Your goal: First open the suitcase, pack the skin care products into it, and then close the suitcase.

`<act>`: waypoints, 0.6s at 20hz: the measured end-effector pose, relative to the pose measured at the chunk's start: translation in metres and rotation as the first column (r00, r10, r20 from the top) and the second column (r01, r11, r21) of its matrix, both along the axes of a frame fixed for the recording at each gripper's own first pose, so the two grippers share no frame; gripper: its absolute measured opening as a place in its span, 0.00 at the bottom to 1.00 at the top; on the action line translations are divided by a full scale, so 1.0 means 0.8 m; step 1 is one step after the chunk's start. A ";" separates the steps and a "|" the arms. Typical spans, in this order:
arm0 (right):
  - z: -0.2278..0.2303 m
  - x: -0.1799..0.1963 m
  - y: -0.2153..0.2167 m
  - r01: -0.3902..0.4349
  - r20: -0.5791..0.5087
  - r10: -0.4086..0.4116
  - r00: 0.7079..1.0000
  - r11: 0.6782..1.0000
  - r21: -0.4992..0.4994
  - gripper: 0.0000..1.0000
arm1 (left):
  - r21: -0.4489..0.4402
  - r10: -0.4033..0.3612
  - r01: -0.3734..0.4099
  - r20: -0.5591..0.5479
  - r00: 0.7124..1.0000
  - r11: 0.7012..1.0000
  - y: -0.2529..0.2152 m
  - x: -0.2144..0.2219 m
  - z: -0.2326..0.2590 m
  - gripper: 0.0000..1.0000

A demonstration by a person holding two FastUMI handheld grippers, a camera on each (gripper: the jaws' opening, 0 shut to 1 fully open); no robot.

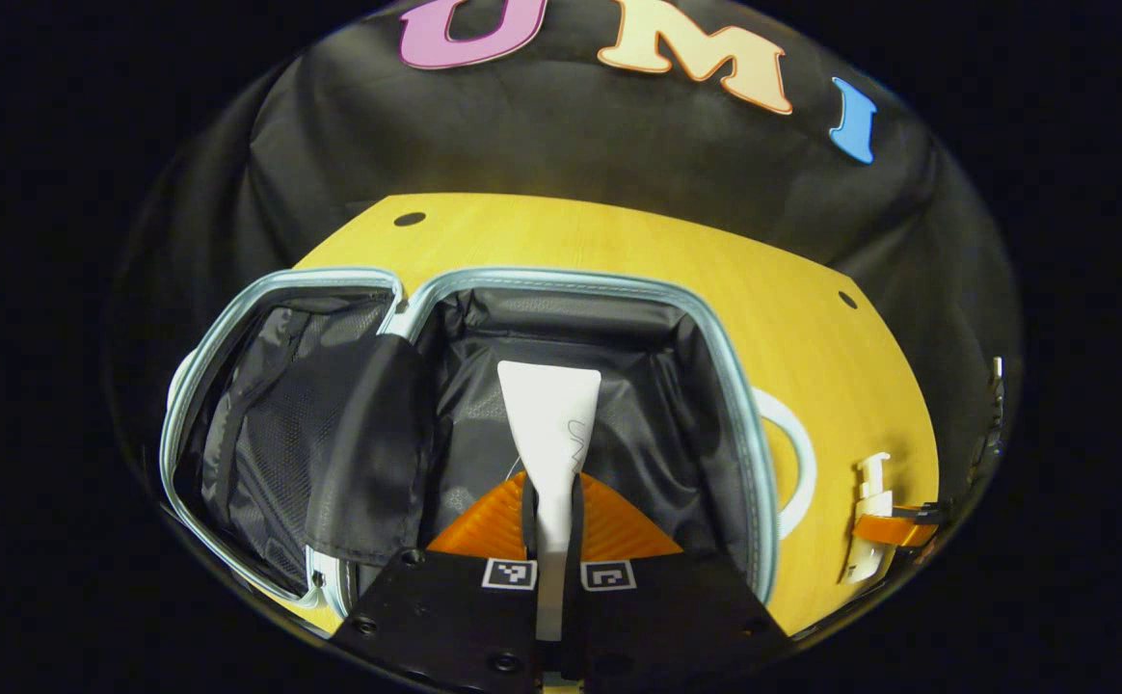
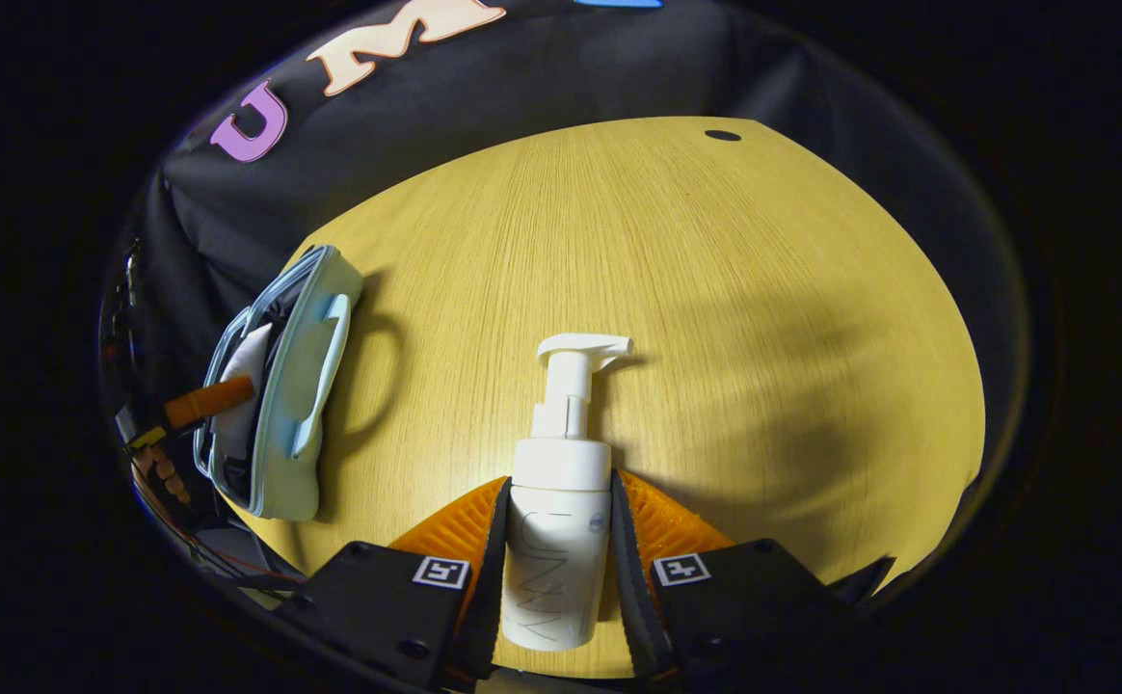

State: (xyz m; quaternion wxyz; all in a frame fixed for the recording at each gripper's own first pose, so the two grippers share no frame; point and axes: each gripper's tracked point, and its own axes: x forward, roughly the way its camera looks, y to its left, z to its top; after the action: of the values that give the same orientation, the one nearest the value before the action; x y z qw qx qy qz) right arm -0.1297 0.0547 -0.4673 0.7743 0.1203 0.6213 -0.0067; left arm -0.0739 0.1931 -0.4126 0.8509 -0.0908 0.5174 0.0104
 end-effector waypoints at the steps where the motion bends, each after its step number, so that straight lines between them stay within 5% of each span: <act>1: 0.000 0.000 0.000 0.010 -0.001 -0.010 1.000 1.000 -0.002 0.54 | 0.001 0.003 -0.003 -0.011 1.000 1.000 0.005 -0.001 -0.006 0.02; 7: 0.013 0.007 0.002 0.107 0.026 -0.108 0.994 0.993 0.044 0.55 | -0.001 0.039 -0.039 -0.056 0.998 0.999 0.023 -0.022 -0.040 0.05; 11: 0.051 0.030 -0.003 0.139 0.107 -0.148 0.983 0.987 0.086 0.55 | 0.003 0.020 -0.020 -0.022 1.000 1.000 0.023 -0.025 -0.037 0.17; 12: 0.066 0.041 -0.004 0.143 0.131 -0.156 0.979 0.985 0.098 0.55 | -0.007 0.014 -0.014 0.005 1.000 1.000 0.018 -0.019 -0.037 0.30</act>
State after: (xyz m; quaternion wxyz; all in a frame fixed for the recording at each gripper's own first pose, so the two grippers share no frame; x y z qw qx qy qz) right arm -0.0971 0.0512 -0.4148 0.8067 0.2010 0.5550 -0.0290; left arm -0.0888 0.2075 -0.4421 0.8516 -0.0976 0.5148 0.0144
